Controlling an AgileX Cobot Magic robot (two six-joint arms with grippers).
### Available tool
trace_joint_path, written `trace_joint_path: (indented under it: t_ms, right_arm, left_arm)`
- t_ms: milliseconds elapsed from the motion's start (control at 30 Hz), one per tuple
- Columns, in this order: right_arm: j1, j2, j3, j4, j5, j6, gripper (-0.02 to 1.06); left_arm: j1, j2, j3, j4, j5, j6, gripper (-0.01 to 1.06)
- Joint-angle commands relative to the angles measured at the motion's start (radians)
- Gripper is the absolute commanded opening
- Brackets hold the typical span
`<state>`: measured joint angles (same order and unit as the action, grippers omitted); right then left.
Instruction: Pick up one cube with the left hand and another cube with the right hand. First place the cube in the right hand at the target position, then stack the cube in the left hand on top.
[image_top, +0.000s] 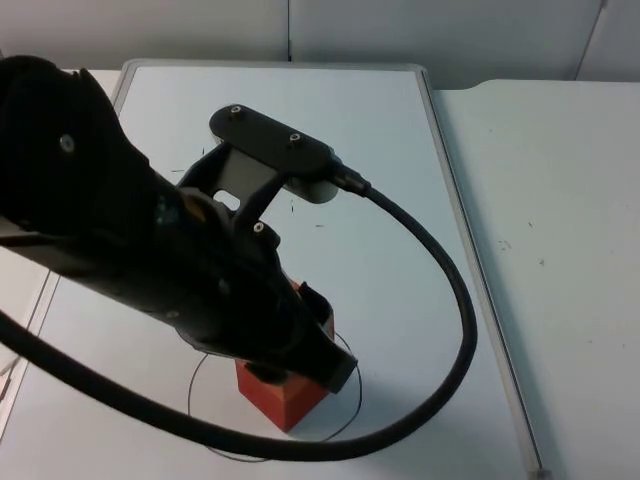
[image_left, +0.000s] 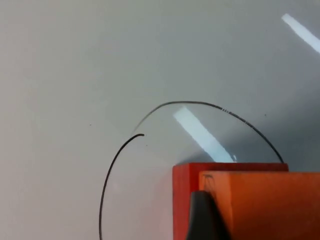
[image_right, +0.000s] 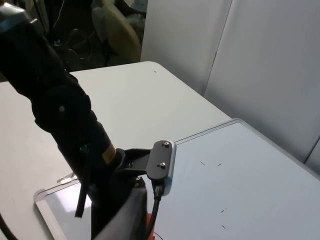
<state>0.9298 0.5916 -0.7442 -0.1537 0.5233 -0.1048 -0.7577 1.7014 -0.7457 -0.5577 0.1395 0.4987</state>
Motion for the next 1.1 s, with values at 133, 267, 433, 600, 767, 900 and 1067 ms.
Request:
trace_joint_path:
  t_ms: [133, 267, 433, 600, 767, 900, 1067]
  right_arm:
    - [0.0, -0.008, 0.006, -0.002, -0.018, -0.007, 1.05]
    - [0.0, -0.008, 0.006, -0.002, -0.018, -0.007, 1.05]
    - [0.0, -0.008, 0.006, 0.0, -0.018, -0.007, 1.05]
    - [0.0, -0.008, 0.006, 0.001, -0.012, -0.007, 1.05]
    - [0.0, -0.008, 0.006, 0.005, -0.012, -0.007, 1.05]
    - [0.0, -0.008, 0.006, 0.012, -0.012, -0.007, 1.05]
    - [0.0, -0.008, 0.006, 0.012, -0.012, -0.007, 1.05]
  left_arm:
    - [-0.002, 0.013, 0.002, -0.01, -0.024, -0.005, 0.0]
    - [-0.002, 0.037, 0.002, -0.01, -0.024, -0.005, 0.11]
    - [-0.002, 0.037, 0.002, -0.012, -0.037, -0.012, 0.4]
    - [-0.002, 0.019, 0.002, -0.012, -0.004, -0.012, 0.67]
    - [-0.002, -0.039, 0.002, -0.012, 0.003, -0.012, 0.77]
    - [-0.002, -0.095, 0.002, -0.012, 0.013, -0.012, 0.77]
    - [-0.002, -0.254, -0.035, 0.023, 0.135, -0.011, 0.77]
